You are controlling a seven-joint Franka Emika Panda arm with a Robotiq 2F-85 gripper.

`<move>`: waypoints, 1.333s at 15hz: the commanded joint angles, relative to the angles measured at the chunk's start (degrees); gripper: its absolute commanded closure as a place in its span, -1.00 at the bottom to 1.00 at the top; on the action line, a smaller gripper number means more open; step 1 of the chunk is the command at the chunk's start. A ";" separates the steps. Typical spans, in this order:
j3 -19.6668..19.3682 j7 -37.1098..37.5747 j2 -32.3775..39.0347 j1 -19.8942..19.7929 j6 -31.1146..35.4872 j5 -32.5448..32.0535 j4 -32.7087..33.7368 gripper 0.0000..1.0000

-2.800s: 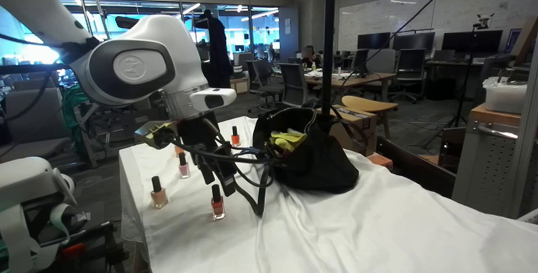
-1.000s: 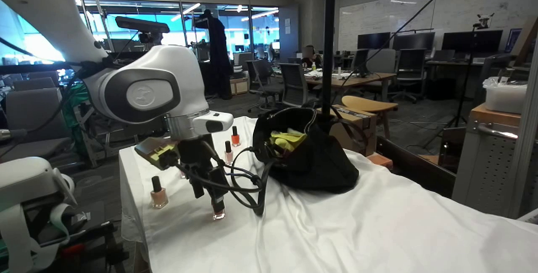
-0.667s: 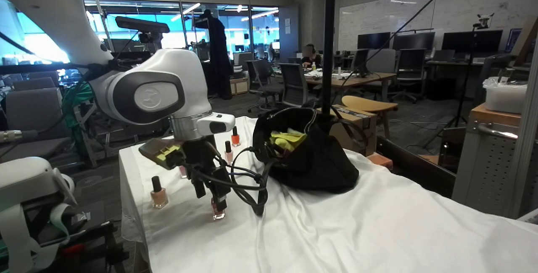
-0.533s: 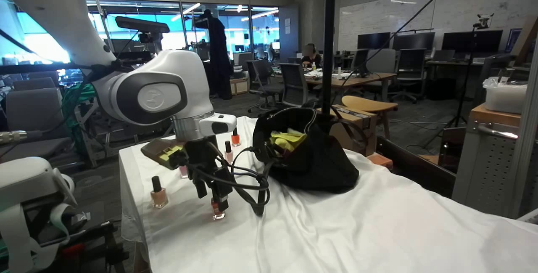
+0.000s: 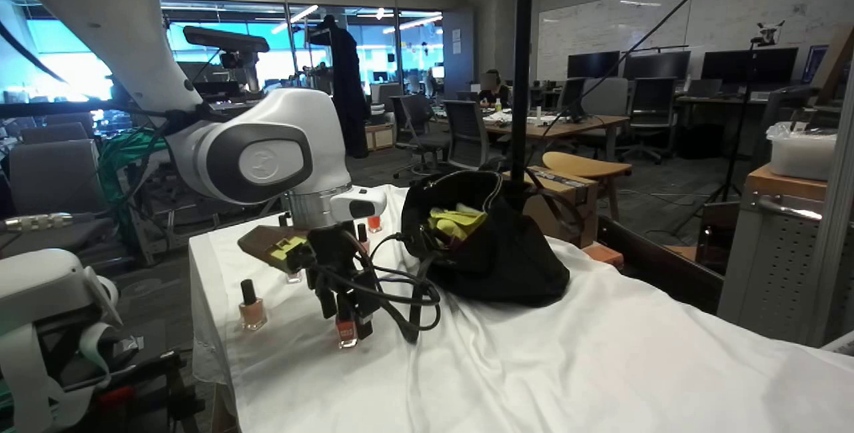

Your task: Pick up the nail polish and put them in the bag

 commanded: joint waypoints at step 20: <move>-2.07 -0.37 1.07 0.67 -1.82 -3.90 1.74 -1.00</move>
